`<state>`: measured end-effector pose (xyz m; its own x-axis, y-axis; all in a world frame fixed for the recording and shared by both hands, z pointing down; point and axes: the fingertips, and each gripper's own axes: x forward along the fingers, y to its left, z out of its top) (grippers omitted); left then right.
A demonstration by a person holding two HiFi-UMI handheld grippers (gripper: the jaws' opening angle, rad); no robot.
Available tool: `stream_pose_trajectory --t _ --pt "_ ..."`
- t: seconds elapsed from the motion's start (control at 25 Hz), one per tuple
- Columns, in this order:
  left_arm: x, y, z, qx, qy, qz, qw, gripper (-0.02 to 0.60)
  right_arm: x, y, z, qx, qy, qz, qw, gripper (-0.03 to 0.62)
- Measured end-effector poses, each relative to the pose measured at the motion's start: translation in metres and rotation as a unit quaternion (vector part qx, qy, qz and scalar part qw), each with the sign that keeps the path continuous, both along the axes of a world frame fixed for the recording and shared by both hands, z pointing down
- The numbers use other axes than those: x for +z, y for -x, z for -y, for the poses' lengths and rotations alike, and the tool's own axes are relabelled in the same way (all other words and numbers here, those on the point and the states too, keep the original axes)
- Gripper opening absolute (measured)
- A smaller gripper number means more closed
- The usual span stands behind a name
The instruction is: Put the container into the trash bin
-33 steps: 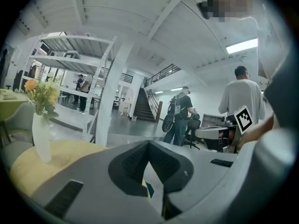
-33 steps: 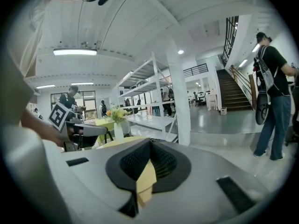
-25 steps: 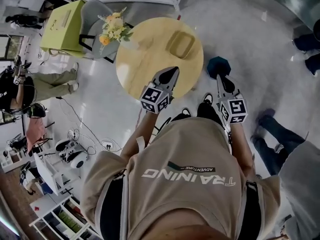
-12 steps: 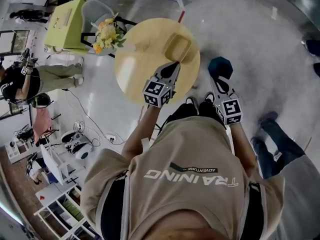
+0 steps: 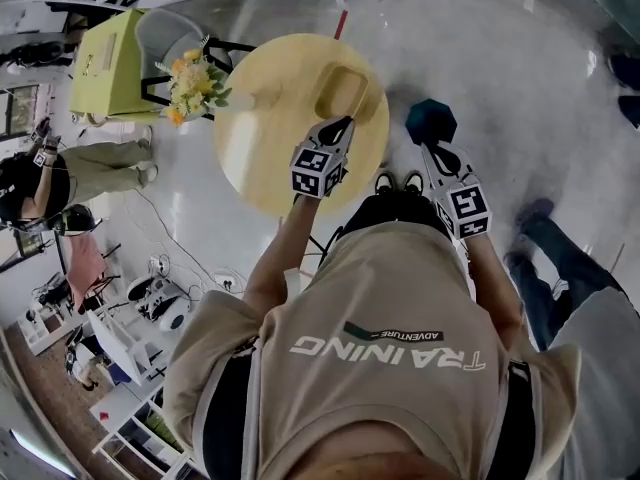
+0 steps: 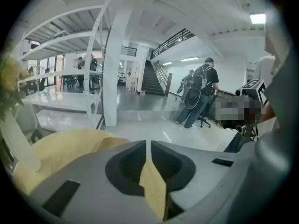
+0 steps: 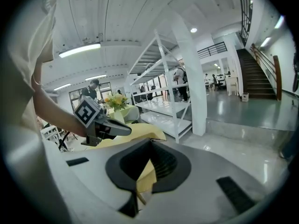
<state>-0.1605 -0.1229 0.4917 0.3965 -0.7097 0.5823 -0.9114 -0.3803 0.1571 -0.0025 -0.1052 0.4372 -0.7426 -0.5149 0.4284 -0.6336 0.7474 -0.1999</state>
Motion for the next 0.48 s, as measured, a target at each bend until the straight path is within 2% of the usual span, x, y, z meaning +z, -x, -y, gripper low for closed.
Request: stream_pose_trajectory --t 0.08,0.24,0.48 --pt "0.021 0.005 0.002 0.001 0.028 0.002 0.9996 0.092 0.002 0.002 0.001 -0.003 0.004 -0.009 1.0 0.001" --pt "0.056 0.013 0.006 0.009 0.076 0.02 0.9969 0.092 -0.002 0.005 0.009 0.008 0.006 -0.01 1.0 0.002" --pt "0.105 0.019 0.016 0.035 0.124 0.053 0.9902 0.084 0.009 0.004 0.026 0.03 0.016 -0.021 0.999 0.002"
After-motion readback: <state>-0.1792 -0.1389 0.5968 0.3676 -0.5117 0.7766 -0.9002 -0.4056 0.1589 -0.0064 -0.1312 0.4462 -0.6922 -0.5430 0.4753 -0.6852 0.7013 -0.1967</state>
